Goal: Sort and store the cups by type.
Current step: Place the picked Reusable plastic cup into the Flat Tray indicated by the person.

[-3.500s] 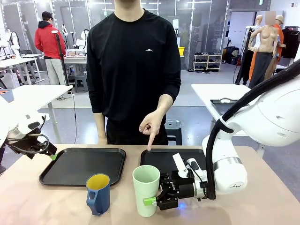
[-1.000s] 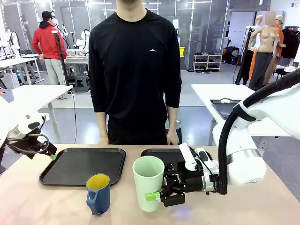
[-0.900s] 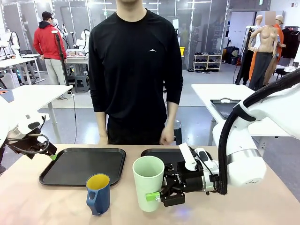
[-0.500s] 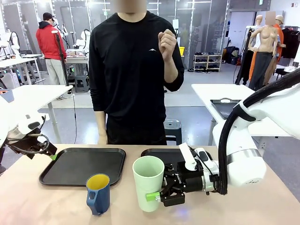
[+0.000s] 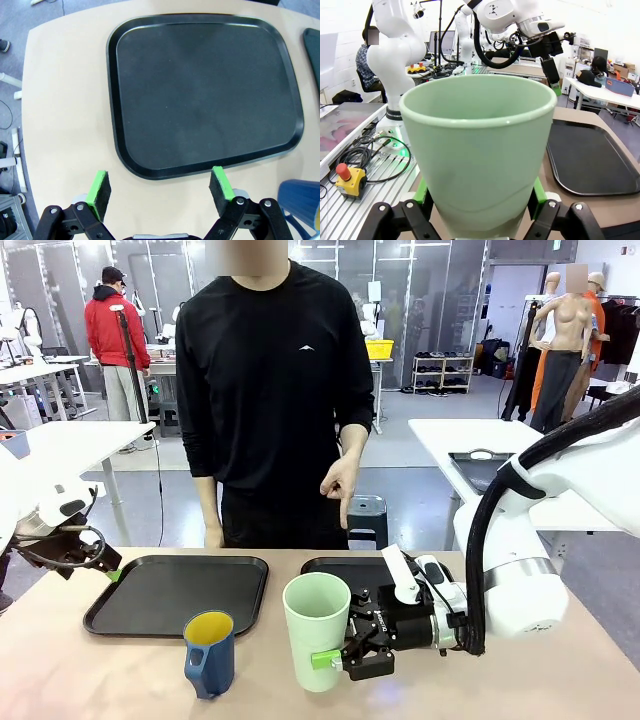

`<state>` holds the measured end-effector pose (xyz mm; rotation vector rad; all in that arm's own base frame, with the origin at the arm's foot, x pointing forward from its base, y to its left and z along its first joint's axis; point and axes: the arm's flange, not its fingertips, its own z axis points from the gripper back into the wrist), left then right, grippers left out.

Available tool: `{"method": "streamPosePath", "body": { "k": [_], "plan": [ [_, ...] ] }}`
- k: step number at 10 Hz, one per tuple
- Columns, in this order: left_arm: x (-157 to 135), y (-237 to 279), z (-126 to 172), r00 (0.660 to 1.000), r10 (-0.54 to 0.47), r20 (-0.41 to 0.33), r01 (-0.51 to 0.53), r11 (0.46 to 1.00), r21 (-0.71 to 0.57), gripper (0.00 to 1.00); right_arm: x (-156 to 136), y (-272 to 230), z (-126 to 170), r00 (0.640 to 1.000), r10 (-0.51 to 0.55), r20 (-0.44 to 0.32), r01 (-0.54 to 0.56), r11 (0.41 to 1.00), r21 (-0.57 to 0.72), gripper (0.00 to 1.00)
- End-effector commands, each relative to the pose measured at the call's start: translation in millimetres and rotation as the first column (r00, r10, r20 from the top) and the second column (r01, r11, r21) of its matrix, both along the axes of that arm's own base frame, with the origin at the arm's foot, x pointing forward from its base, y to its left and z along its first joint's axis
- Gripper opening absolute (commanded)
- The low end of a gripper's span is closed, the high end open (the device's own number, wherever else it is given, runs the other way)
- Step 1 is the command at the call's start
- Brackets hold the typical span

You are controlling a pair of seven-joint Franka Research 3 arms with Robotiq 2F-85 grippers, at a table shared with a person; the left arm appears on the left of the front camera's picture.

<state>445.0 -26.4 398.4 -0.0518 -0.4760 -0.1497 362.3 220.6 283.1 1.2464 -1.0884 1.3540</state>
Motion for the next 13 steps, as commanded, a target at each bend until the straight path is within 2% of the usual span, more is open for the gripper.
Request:
{"method": "streamPosePath", "body": {
  "k": [1, 4, 5, 7, 9, 13],
  "plan": [
    [0, 2, 0, 1.000, 0.003, 0.001, -0.003, 1.000, -0.003, 1.00, 0, 1, 3, 1.000, -0.002, 0.007, 0.001, 1.000, 0.007, 0.64],
    [0, 2, 0, 1.000, 0.003, 0.001, -0.003, 1.000, -0.003, 1.00, 0, 1, 3, 1.000, -0.002, 0.007, 0.001, 1.000, 0.007, 0.64],
    [0, 2, 0, 1.000, 0.003, 0.001, -0.003, 1.000, -0.003, 1.00, 0, 0, 0, 1.000, 0.000, 0.000, 0.000, 1.000, 0.000, 0.86],
    [0, 2, 0, 1.000, 0.003, 0.001, -0.003, 1.000, -0.003, 1.00, 19, -1, 4, 0.999, -0.036, 0.026, 0.036, 0.999, -0.016, 0.86],
    [0, 2, 0, 1.000, 0.003, 0.001, -0.003, 1.000, -0.003, 1.00, 44, -8, 11, 0.995, -0.082, 0.048, 0.084, 0.996, -0.026, 0.86],
    [0, 2, 0, 1.000, 0.003, 0.001, -0.003, 1.000, -0.003, 1.00, 132, -44, 24, 0.977, -0.202, 0.062, 0.204, 0.978, -0.035, 0.86]
  ]
}}
